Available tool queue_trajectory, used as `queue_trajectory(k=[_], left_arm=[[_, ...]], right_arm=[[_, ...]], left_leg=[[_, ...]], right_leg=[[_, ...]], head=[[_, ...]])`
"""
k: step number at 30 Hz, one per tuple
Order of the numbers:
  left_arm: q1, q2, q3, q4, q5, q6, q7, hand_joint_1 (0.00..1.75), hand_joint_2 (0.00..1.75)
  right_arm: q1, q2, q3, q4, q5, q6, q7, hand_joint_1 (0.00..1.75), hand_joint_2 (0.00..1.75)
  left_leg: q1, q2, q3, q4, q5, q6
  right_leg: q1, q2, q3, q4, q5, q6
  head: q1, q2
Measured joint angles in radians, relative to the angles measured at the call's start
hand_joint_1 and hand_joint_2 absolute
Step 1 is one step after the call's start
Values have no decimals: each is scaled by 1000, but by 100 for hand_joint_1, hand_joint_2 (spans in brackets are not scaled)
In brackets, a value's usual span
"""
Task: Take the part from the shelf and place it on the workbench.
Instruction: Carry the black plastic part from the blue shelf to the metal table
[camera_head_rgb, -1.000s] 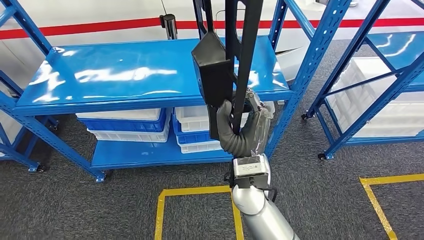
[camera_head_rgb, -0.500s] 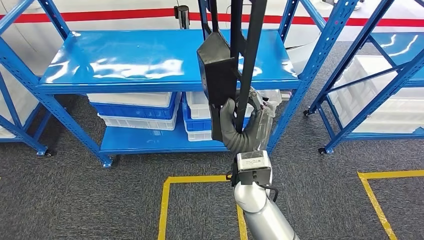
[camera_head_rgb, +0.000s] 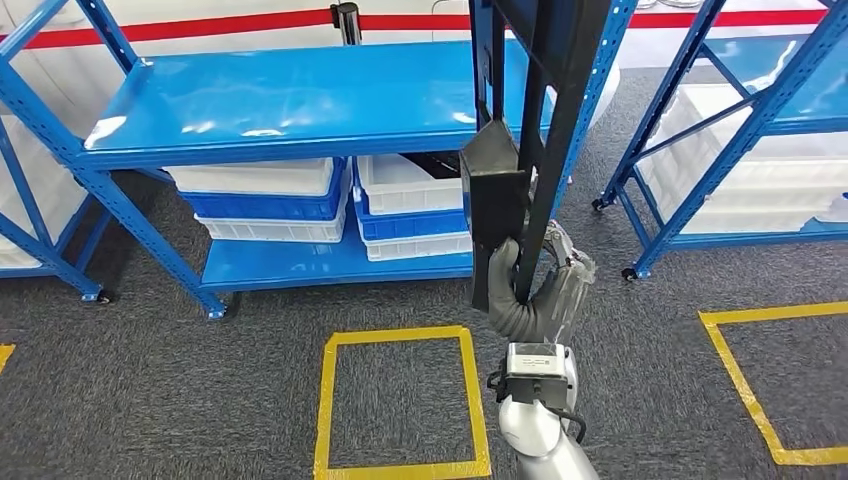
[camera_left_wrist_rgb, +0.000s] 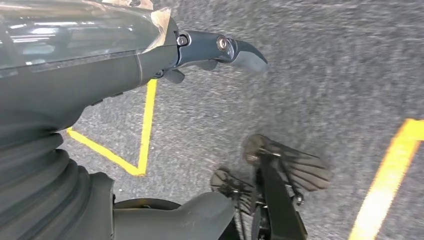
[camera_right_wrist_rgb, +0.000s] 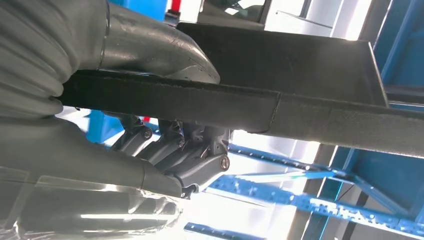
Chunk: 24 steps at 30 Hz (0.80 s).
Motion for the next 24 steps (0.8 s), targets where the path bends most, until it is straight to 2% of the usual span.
queue_trajectory(k=[1, 2, 3, 4, 5, 7, 8, 9, 11, 12, 13, 14, 15, 16, 17, 18, 19, 20, 21, 22, 23, 24], left_arm=[[0, 0, 0, 0, -1, 0, 0, 0, 175], [0, 0, 0, 0, -2, 0, -1, 0, 175], [0, 0, 0, 0, -2, 0, -1, 0, 175], [0, 1, 0, 0, -3, -1, -1, 0, 175], [-1, 2, 0, 0, -3, -1, -2, 0, 175], [-4, 2, -1, 0, -3, -1, -2, 0, 175], [-6, 3, -1, 0, -3, -1, -2, 0, 175], [-7, 3, -1, 0, -3, -1, -2, 0, 175], [-7, 2, -1, 0, -4, -1, -3, 0, 175], [-8, 2, -2, 0, -6, -2, -4, 0, 175], [-10, 2, -4, 0, -8, -3, -7, 0, 175], [-11, 2, -8, 0, -11, -6, -10, 0, 175], [-12, 2, -12, 0, -14, -8, -13, 0, 175], [-13, 3, -16, 0, -17, -11, -16, 0, 175], [-14, 3, -20, 0, -20, -13, -19, 0, 175], [-14, 2, -23, 0, -22, -15, -21, 0, 175], [-14, 1, -24, 0, -24, -17, -25, 0, 175], [-15, 0, -26, 0, -24, -18, -29, 0, 175], [-15, -2, -26, 0, -23, -16, -34, 0, 175], [-16, -3, -26, 0, -23, -14, -40, 0, 175], [-17, -4, -26, 0, -21, -10, -47, 0, 175], [-17, -5, -26, 0, -18, -7, -52, 0, 175]], right_arm=[[9, -4, -5, -1, -3, 0, -4, 175, 175], [17, -8, -9, -2, -4, 0, -6, 175, 175], [23, -11, -12, -2, -5, 0, -7, 175, 175], [28, -14, -14, -3, -6, 0, -7, 175, 175], [32, -16, -16, -5, -6, 0, -7, 175, 175], [37, -18, -20, -11, -6, 0, -9, 175, 175], [38, -20, -21, -14, -6, 0, -9, 175, 175], [38, -21, -22, -16, -6, 0, -10, 175, 175], [41, -23, -25, -19, -5, 0, -14, 175, 175], [43, -25, -28, -20, -5, 0, -17, 175, 175], [46, -28, -32, -23, -3, 0, -21, 175, 175], [49, -31, -38, -25, -2, 0, -24, 175, 175], [53, -34, -43, -29, 0, 0, -28, 175, 175], [59, -37, -49, -32, 2, -1, -31, 175, 175], [66, -41, -55, -36, 4, -1, -33, 175, 175], [71, -43, -61, -39, 6, -1, -34, 175, 175], [75, -46, -64, -41, 8, -1, -34, 175, 175], [78, -48, -67, -44, 10, -1, -33, 175, 175], [78, -49, -68, -46, 12, -1, -32, 175, 175], [79, -49, -70, -48, 12, -1, -30, 175, 175], [80, -50, -72, -50, 10, 0, -27, 175, 175], [80, -52, -74, -51, 5, 2, -22, 175, 175]], left_leg=[[1, 0, -9, 66, -30, -4], [2, 0, -7, 110, -31, -7], [3, 0, 9, 124, -14, -8], [4, 0, 42, 100, 13, -8], [5, -1, 92, 40, 31, -7], [3, -7, 189, -100, 20, 0], [-1, -9, 218, -147, 7, 5], [-5, -11, 228, -167, 0, 12], [-8, -6, 219, -177, 16, 31], [-7, -3, 212, -181, 26, 41], [-6, 1, 202, -185, 38, 51], [-5, 3, 190, -186, 48, 58], [-6, 3, 176, -186, 59, 62], [-7, 5, 162, -185, 69, 63], [-7, 6, 149, -184, 79, 63], [-8, 8, 137, -183, 89, 61], [-7, 9, 126, -182, 97, 59], [-7, 9, 117, -180, 104, 55], [-9, 10, 108, -176, 110, 50], [-10, 10, 101, -173, 117, 44], [-11, 10, 95, -171, 124, 38], [-12, 10, 91, -170, 132, 33]], right_leg=[[2, 0, -15, 3, 12, 1], [3, -1, -32, 7, 23, 3], [3, -1, -52, 14, 33, 6], [3, 0, -70, 21, 40, 9], [2, 0, -86, 30, 46, 13], [4, 1, -109, 42, 58, 25], [5, 0, -115, 44, 65, 33], [5, -1, -118, 43, 73, 41], [6, 1, -125, 45, 78, 53], [7, 2, -135, 60, 62, 54], [8, 3, -150, 94, 31, 50], [7, 3, -171, 149, -13, 43], [6, 3, -193, 218, -56, 38], [4, 3, -207, 284, -87, 39], [3, 3, -210, 330, -101, 44], [1, 3, -196, 340, -94, 55], [0, 3, -163, 312, -74, 66], [-1, 3, -115, 248, -51, 75], [-2, 3, -60, 167, -38, 78], [0, 4, -15, 95, -34, 75], [2, 5, 15, 44, -35, 70], [7, 6, 26, 21, -39, 64]], head=[[-1, 0], [-1, 0], [-1, 0], [-1, 0], [-1, 0], [-1, 0], [0, 0], [0, 0], [0, 0], [2, 0], [4, 0], [6, 0], [8, 0], [10, 0], [10, 0], [11, 0], [12, 0], [12, 0], [12, 0], [11, 0], [11, 0], [10, 0]])
